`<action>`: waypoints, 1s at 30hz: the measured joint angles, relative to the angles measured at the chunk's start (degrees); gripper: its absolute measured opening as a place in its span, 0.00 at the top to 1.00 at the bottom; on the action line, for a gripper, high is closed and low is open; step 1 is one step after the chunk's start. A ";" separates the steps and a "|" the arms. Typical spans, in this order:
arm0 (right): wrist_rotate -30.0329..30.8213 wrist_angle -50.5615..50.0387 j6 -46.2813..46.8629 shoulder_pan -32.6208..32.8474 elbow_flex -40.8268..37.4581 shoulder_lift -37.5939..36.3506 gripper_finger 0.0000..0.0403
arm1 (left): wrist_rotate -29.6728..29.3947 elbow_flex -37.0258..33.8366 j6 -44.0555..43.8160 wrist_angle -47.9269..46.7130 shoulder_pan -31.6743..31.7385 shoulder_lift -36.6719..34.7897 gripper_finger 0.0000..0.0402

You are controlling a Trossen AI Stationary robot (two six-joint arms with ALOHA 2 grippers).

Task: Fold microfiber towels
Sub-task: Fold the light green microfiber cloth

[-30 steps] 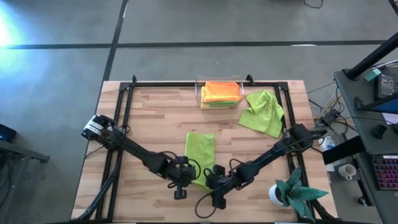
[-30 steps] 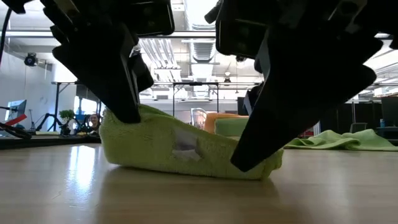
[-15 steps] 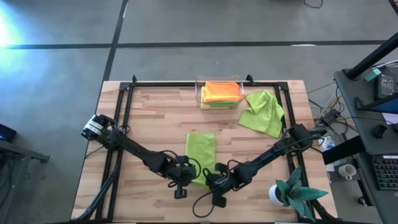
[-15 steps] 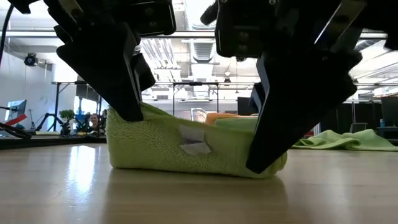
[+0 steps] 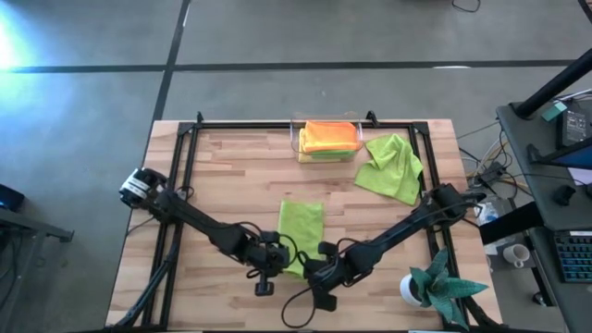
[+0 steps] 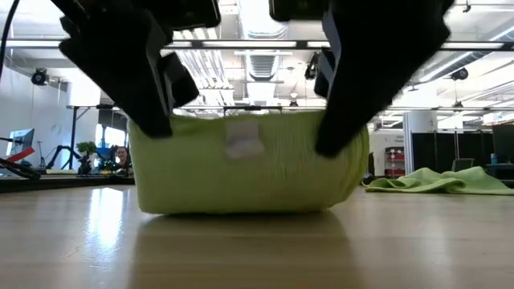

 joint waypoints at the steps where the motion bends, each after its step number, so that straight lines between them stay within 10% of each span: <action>1: 0.04 -1.23 0.00 -0.07 0.95 -0.12 0.98 | 0.00 0.00 0.50 -0.61 0.00 -0.68 1.00; 30: 2.76 -18.38 13.40 -4.05 16.27 -0.99 0.98 | -3.36 -0.03 15.22 -14.82 1.11 -13.28 1.00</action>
